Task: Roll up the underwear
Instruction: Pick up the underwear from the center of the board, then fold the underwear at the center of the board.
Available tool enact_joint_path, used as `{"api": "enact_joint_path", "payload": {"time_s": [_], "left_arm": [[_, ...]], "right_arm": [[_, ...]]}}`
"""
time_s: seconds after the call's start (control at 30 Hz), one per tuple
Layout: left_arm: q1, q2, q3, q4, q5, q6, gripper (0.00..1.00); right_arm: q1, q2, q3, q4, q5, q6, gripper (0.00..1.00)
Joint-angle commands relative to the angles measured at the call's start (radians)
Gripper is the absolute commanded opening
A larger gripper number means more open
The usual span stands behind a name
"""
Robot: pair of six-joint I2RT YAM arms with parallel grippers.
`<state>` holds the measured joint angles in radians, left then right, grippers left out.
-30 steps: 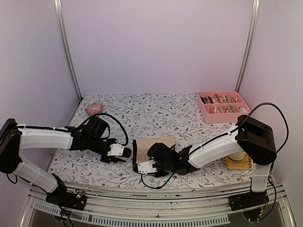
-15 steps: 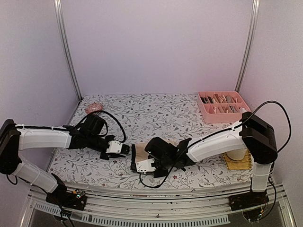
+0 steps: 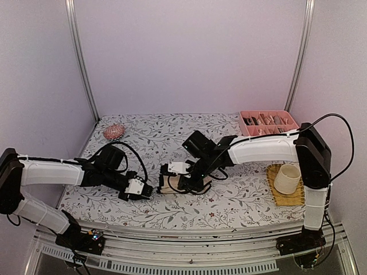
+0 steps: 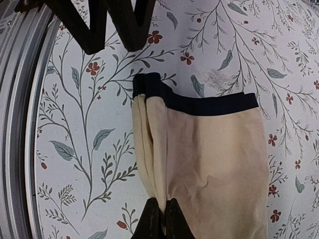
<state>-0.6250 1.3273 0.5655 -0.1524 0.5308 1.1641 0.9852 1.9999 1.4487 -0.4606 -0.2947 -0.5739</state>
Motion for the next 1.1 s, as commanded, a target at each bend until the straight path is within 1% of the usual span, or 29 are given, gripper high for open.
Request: {"api": "enact_joint_path", "payload": {"time_s": [0.0,0.07,0.27,0.67,0.83,0.93,1.07], "left_arm": [[-0.011,-0.010,-0.010,0.054,0.003,-0.005,0.42],[-0.010,0.000,-0.006,0.083,-0.005,-0.037,0.45],[0.002,0.055,0.031,0.145,-0.044,-0.100,0.45],[0.028,0.122,0.083,0.192,-0.061,-0.157,0.45],[0.030,0.160,0.113,0.206,-0.081,-0.189,0.44],[0.031,0.188,0.134,0.219,-0.099,-0.214,0.42],[0.034,0.220,0.163,0.219,-0.107,-0.228,0.40]], "right_arm": [[-0.041,0.061,0.095,-0.121,-0.122,0.042,0.02],[-0.055,0.084,0.131,-0.144,-0.124,0.045,0.02],[-0.093,0.149,0.229,-0.185,-0.140,0.046,0.02],[-0.158,0.223,0.300,-0.183,-0.134,0.038,0.02],[-0.164,0.256,0.337,-0.179,-0.135,0.037,0.02],[-0.164,0.260,0.340,-0.173,-0.158,0.026,0.02],[-0.164,0.269,0.344,-0.155,-0.152,0.020,0.02]]}}
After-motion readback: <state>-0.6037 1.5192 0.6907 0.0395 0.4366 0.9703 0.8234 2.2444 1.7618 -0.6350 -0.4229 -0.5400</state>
